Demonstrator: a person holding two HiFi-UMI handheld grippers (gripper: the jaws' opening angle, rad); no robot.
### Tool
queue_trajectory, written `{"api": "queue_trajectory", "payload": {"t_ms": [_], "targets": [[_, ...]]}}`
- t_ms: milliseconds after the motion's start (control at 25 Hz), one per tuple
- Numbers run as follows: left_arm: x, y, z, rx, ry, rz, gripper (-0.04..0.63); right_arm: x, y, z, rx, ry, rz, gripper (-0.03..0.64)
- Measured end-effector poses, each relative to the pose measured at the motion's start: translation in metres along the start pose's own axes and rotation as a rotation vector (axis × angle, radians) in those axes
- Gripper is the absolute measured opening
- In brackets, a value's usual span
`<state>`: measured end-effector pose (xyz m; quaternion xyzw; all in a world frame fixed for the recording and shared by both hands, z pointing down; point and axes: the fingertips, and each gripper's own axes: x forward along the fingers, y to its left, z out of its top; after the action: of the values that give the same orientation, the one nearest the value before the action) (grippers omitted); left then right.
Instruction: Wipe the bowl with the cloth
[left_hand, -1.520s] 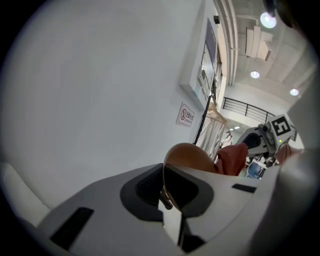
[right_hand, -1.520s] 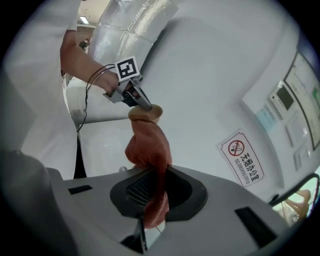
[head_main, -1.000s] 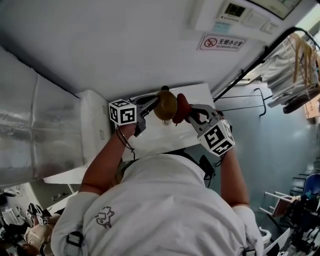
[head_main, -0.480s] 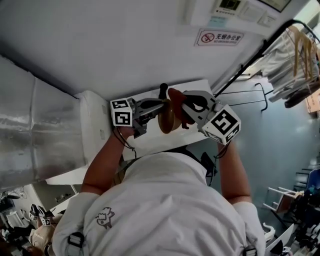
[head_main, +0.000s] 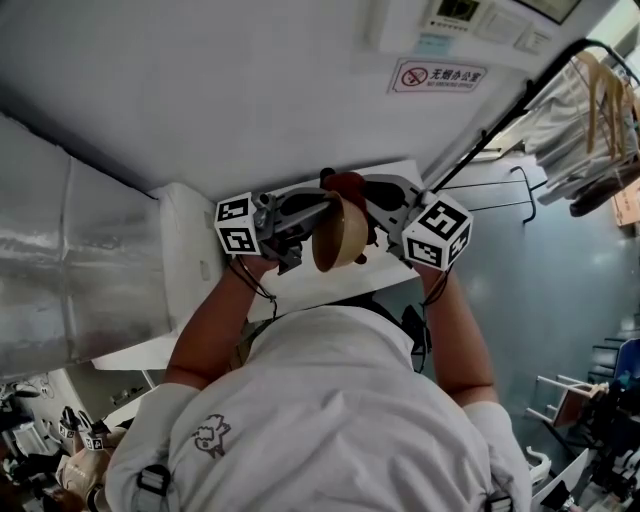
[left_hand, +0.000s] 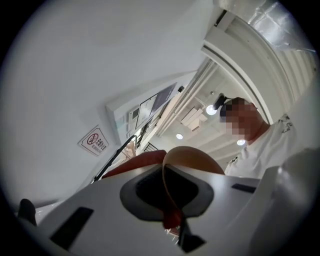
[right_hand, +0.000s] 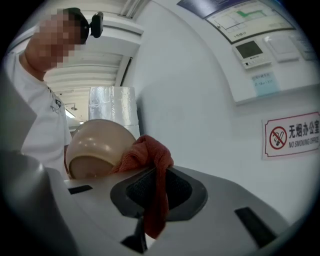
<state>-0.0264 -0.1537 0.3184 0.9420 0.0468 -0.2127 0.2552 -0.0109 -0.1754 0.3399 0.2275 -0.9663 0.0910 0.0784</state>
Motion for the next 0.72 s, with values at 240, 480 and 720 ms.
{"api": "queue_trajectory", "payload": {"t_ms": [240, 480, 720], "targets": [[0.004, 0.011, 0.033, 0.028, -0.104, 0.056, 0.023, 0.014, 0.014, -0.020, 0.082, 0.005, 0.057, 0.051], [-0.015, 0.048, 0.044, 0.036, -0.157, 0.252, 0.026, 0.023, 0.032, -0.041, 0.119, 0.056, 0.104, 0.051], [-0.040, 0.076, 0.042, 0.052, -0.146, 0.422, 0.026, 0.016, 0.052, -0.046, 0.130, 0.048, 0.158, 0.051]]}}
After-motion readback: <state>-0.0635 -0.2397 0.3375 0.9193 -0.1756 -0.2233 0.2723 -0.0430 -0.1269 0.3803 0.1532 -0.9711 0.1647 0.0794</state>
